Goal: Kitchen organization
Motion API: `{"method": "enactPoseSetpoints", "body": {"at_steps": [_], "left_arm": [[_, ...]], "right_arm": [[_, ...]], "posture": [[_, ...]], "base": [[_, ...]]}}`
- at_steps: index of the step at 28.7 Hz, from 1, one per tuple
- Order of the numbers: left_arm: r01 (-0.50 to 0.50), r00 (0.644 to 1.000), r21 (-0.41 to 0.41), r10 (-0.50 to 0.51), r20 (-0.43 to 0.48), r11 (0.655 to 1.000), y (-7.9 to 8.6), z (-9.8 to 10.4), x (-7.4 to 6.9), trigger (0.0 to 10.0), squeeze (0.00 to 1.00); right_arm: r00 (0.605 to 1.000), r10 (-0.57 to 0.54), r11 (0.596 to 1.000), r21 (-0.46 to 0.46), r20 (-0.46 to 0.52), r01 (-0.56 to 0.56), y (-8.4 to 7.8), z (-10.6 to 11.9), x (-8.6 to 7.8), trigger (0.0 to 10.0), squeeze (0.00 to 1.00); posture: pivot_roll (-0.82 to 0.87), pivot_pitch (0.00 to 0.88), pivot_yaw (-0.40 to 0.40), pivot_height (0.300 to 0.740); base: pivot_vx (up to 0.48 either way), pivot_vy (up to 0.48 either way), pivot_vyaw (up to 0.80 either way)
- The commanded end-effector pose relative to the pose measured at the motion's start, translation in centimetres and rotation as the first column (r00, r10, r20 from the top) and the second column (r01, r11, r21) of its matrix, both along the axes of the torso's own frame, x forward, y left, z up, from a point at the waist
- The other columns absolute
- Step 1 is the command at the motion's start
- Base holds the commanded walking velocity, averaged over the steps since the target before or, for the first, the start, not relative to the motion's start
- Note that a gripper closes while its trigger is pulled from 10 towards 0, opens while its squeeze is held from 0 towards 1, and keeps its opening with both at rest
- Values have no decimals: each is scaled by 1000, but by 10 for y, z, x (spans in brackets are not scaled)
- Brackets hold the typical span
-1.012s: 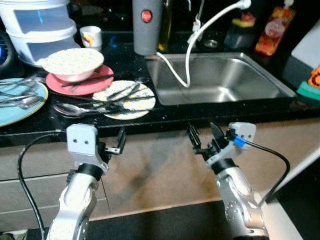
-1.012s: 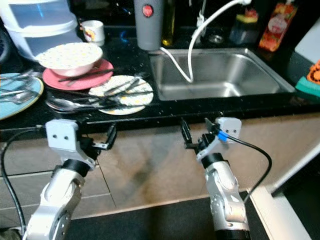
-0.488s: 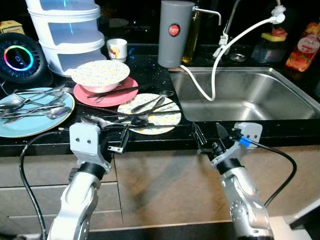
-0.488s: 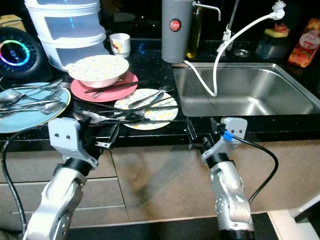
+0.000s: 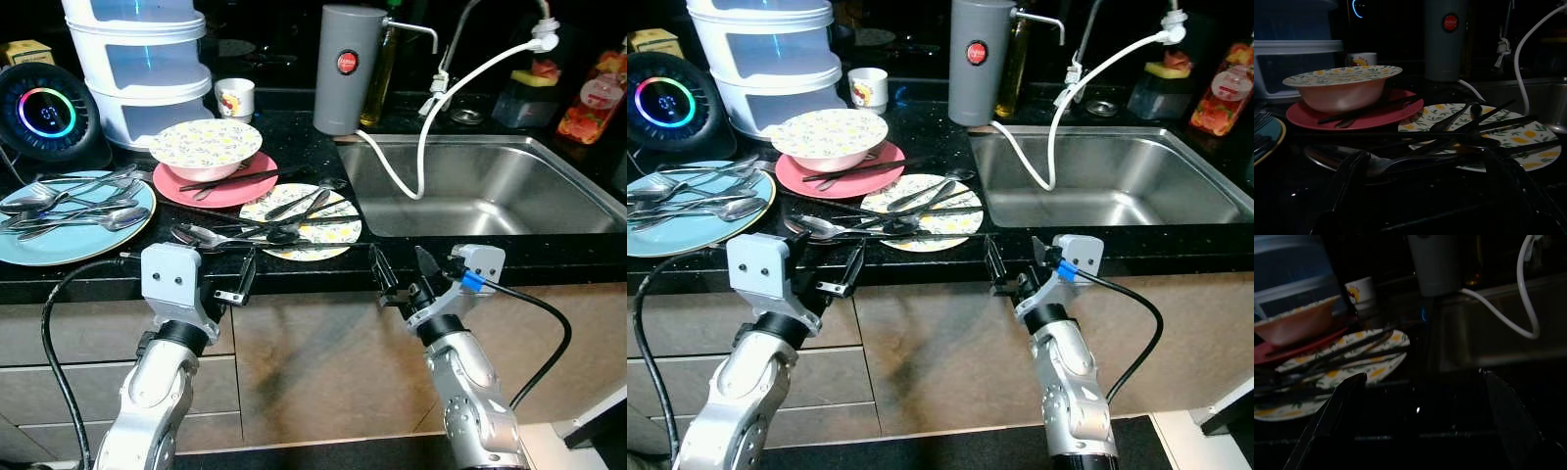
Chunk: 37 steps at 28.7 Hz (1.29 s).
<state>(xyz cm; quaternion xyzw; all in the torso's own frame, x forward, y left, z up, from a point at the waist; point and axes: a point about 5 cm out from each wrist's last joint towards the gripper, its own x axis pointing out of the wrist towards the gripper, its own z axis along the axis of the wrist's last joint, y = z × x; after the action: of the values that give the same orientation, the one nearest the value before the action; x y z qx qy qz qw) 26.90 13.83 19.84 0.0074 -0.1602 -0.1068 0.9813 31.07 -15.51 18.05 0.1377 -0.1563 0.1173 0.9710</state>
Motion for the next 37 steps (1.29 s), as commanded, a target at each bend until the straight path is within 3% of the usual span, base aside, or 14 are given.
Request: {"method": "enactPoseSetpoints", "body": {"at_steps": [1, 37], "left_arm": [[2, 1000, 14, -2, 8, 1000, -1, 1, -1, 10000, 0], [-27, 999, -17, 27, 23, 999, 2, 5, -1, 10000, 0]], "right_arm": [[1000, 7, 1000, 2, 12, -7, 0, 6, 1, 10000, 0], [999, 48, 999, -5, 5, -48, 6, 9, 2, 10000, 0]], "posture": [[-44, 98, -24, 740], [-47, 90, -37, 740]], "base": [[0, 0, 0], [0, -307, 0]]}}
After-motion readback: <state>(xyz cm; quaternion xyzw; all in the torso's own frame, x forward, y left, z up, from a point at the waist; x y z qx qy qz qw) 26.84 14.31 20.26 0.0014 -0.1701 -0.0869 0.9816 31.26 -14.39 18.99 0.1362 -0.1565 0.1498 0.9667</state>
